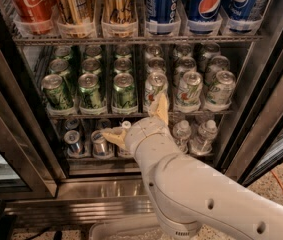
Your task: Pick green can from middle shelf of fridge
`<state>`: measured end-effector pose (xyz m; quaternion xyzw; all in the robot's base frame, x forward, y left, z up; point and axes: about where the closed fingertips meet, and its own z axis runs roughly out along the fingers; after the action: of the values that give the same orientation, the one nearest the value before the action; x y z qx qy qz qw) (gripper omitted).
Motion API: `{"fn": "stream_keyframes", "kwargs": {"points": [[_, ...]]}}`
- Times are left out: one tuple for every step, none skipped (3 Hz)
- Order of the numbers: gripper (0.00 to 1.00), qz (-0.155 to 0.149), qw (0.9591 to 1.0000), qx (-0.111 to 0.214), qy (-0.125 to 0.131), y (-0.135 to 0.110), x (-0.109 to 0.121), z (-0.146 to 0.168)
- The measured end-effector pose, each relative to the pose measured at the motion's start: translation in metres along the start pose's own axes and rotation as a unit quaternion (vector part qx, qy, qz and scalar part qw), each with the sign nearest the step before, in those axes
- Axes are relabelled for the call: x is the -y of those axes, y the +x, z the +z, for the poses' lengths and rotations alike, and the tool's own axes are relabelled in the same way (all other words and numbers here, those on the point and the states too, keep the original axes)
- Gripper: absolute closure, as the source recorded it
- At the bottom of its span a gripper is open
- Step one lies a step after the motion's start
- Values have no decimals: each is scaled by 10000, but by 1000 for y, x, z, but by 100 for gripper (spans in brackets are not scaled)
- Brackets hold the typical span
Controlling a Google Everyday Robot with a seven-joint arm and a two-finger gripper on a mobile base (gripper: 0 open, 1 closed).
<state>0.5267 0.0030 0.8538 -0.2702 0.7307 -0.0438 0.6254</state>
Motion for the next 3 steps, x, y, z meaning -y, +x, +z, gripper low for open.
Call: {"fn": "stream_keyframes", "kwargs": {"points": [[0, 183, 9998, 65, 12, 3, -1, 2], [0, 513, 9981, 328, 7, 8, -7, 7], [9, 672, 9956, 640, 91, 12, -9, 14]]}}
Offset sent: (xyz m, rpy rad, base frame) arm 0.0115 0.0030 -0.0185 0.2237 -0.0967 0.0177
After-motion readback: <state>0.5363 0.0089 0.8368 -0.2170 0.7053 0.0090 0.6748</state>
